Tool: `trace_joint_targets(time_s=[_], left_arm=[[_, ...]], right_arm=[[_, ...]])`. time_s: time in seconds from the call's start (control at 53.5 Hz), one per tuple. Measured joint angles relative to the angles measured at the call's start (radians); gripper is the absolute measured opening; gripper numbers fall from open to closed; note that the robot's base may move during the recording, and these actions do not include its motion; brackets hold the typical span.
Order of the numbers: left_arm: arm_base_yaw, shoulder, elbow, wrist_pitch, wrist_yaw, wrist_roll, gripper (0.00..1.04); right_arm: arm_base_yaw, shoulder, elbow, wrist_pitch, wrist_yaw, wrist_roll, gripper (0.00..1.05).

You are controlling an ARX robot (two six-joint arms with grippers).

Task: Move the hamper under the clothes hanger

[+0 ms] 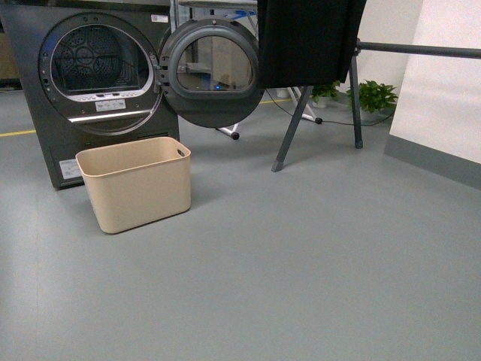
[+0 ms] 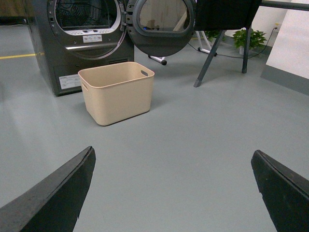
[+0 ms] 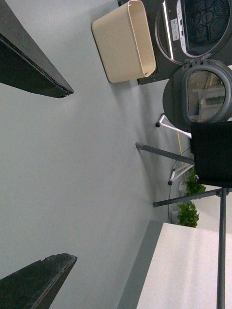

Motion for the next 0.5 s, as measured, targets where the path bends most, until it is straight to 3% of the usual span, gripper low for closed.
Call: trace_joint_targets(time_s=[0.504], left_arm=[[0.0,0.0,0.0,0.0,0.0,0.0,0.98]], right_arm=[[0.0,0.0,0.0,0.0,0.0,0.0,0.97]])
